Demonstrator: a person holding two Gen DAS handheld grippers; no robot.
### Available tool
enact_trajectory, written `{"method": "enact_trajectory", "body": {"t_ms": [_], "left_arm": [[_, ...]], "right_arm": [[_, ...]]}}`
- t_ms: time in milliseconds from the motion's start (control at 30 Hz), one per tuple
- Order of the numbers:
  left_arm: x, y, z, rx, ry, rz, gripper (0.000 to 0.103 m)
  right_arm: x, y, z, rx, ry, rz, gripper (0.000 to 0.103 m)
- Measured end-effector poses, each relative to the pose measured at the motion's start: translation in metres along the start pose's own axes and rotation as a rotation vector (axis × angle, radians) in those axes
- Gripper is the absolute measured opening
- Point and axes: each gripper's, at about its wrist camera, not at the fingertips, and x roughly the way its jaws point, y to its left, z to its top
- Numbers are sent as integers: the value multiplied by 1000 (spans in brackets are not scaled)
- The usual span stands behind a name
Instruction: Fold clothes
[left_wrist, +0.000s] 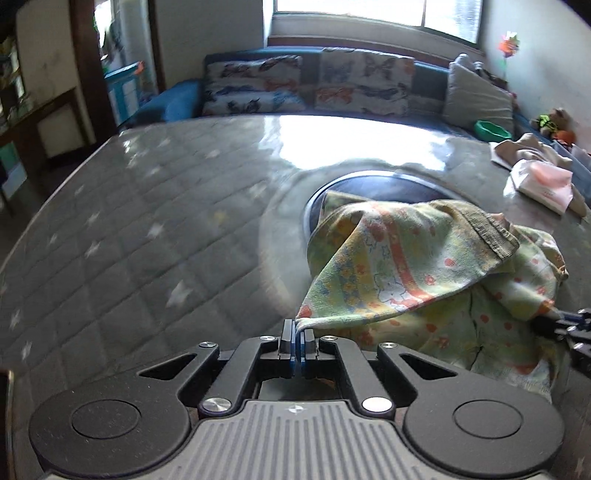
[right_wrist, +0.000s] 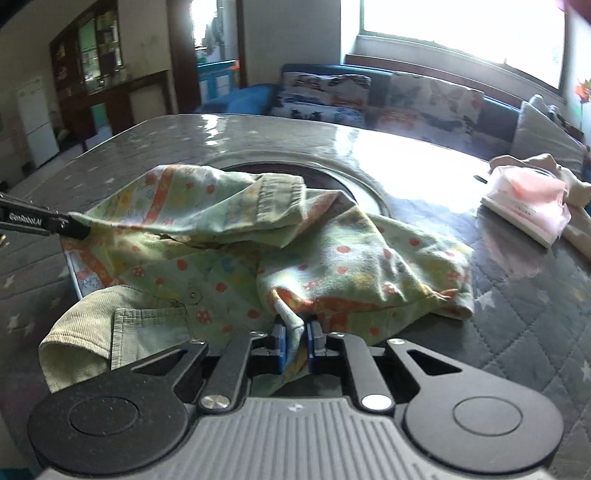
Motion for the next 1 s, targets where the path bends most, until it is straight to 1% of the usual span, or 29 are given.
{"method": "enact_trajectory", "body": {"t_ms": [133, 300, 433, 500, 533, 667, 733, 767, 867, 1000], "left_arm": [[-7, 8, -18, -15, 30, -15, 3], [-11, 15, -33, -58, 66, -51, 3], [-14, 14, -37, -42, 78, -50, 3], [-16, 15, -37, -38, 80, -52, 4], [-16, 14, -36, -32, 82, -52, 6], [-25, 10, -34, 20, 70, -53, 11], [-32, 8, -32, 48, 49, -50, 19], [-36, 7, -31, 62, 39, -49, 21], [-43, 5, -28, 82, 20, -56, 29], [-53, -7, -22, 114, -13, -93, 30]], "right_arm": [[-17, 4, -9, -15, 10, -12, 8], [-37, -4, -25, -10, 38, -42, 7], [-44, -11, -32, -16, 64, -56, 7], [-49, -13, -32, -19, 73, -50, 7], [-51, -15, -32, -18, 77, -44, 8], [-59, -21, -31, -17, 90, -19, 13], [-65, -22, -30, -27, 96, -2, 14], [-69, -21, -30, -34, 93, -2, 16], [-77, -19, -27, -53, 72, -7, 17], [-76, -15, -18, -55, 37, 6, 18]]}}
